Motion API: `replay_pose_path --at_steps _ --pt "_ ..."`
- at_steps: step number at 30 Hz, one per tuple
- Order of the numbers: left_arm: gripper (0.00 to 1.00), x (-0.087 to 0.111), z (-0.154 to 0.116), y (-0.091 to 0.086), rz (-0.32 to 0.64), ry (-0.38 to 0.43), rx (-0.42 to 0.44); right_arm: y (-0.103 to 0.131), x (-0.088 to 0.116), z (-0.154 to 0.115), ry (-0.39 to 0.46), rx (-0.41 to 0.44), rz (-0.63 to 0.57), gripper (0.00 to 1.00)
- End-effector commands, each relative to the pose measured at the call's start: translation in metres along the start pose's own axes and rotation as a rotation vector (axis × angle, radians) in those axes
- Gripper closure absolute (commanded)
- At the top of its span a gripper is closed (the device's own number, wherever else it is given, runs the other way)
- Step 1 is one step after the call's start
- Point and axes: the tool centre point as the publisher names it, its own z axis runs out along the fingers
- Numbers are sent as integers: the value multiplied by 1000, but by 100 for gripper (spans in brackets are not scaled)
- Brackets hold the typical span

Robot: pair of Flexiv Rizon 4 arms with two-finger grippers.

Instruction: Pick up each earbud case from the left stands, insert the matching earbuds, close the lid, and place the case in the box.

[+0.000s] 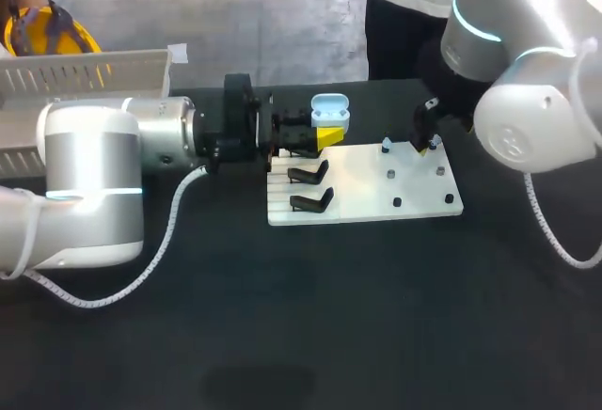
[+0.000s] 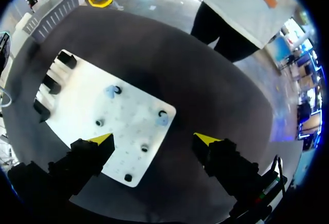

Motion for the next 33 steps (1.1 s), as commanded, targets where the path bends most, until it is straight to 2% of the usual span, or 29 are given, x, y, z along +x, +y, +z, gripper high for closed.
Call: replay_pose_path --at_steps 1,14,17,19,23,25,30,33 --pt "100 0 0 -2 3 -3 -6 -3 -10 11 24 -4 5 0" --pt "100 0 0 -2 3 -3 -6 -9 -11 26 42 9 4 0" --pt "100 0 0 -2 3 -3 -6 -10 -13 27 41 24 9 5" --pt "100 0 0 -2 3 -3 -6 -11 -13 28 40 25 11 13" --pt "100 0 0 -2 3 -3 -6 -11 -14 29 39 25 16 19" --pt "100 0 0 -2 3 -3 -6 -11 -14 30 41 24 18 19" --pt "100 0 0 -2 3 -3 -6 -11 -12 32 45 23 30 34" --pt "100 0 0 -2 3 -3 -6 -10 -11 32 40 27 42 47"
